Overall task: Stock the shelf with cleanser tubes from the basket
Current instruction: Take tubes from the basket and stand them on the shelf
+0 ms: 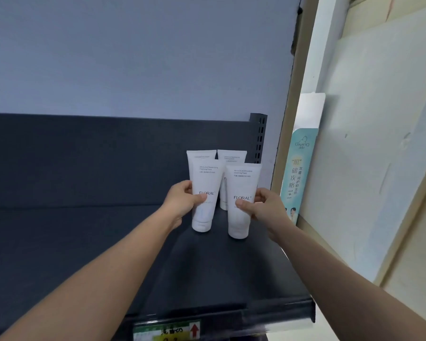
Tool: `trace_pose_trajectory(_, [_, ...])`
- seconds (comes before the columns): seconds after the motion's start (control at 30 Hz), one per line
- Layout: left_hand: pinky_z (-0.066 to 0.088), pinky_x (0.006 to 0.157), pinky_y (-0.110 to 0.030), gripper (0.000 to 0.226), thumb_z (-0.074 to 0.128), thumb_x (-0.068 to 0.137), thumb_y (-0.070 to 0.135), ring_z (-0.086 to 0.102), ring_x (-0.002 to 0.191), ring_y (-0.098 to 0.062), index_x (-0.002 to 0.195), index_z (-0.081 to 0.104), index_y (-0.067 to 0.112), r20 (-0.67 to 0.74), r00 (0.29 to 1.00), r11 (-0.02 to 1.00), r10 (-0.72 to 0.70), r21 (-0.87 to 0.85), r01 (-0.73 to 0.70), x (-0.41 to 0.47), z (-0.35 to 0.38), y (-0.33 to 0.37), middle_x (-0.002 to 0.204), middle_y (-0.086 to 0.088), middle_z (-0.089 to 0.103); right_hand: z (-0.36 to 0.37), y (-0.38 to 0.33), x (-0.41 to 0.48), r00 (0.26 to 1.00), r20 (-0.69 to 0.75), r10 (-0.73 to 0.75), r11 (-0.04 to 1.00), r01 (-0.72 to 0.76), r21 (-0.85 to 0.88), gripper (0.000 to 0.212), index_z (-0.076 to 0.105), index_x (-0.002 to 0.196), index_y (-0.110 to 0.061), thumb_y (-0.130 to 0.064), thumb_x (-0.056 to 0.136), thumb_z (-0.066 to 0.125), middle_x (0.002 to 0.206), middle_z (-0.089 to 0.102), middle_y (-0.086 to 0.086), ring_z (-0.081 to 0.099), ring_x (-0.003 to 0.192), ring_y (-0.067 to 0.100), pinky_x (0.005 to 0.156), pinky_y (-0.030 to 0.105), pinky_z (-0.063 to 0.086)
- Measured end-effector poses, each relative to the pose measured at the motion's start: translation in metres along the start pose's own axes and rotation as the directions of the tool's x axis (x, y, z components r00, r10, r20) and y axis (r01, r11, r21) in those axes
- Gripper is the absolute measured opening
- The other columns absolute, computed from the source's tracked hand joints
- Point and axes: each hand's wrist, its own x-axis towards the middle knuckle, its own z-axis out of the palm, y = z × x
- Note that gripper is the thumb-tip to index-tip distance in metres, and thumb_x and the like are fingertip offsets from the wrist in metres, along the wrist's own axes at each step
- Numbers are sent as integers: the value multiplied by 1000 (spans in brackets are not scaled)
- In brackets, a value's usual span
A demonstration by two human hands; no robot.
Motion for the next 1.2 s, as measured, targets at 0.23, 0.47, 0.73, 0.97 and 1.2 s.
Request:
trace_pose_trajectory(0.23, [54,84,-33,24,66,86,-1,66,100,-21,104,63,15,-44,999,1000,7,-20,-8,11,10,-7,106,-6,70,-3,9,21,997,31,-72,997,72,-17,38,66,103,-10,-18,71,84,98,72,2,69,93,21,88,45,56])
trace_pose_trajectory(0.47, [54,88,-37,27,65,86,-1,65,100,-22,104,64,19,-79,996,1000,30,8,-29,16,13,-9,106,-8,69,1,14,35,995,42,-87,996,86,27,36,67,103,-12,-17,72,83,99,73,-1,69,93,17,86,39,57])
trace_pose_trajectory(0.73, [53,88,-36,26,67,85,0,64,97,-21,104,64,18,-121,990,994,68,92,-57,17,12,-9,103,-4,69,5,9,41,994,49,-102,994,101,30,28,65,100,-19,-16,77,80,96,71,-8,66,89,4,69,16,49])
trace_pose_trajectory(0.97, [54,89,-34,25,69,83,5,62,90,-16,102,58,16,-161,984,971,73,239,-33,12,11,-11,93,3,64,9,7,38,995,-3,-95,992,94,-87,38,56,105,-19,-22,76,80,96,66,-7,63,86,9,72,22,47])
trace_pose_trajectory(1.2, [48,90,-31,44,71,83,21,59,104,-18,124,54,18,-172,974,805,148,594,-18,-8,-11,-9,113,0,61,11,5,10,942,-58,-332,884,289,-367,27,49,80,-16,-31,82,71,71,55,-4,51,68,15,57,23,36])
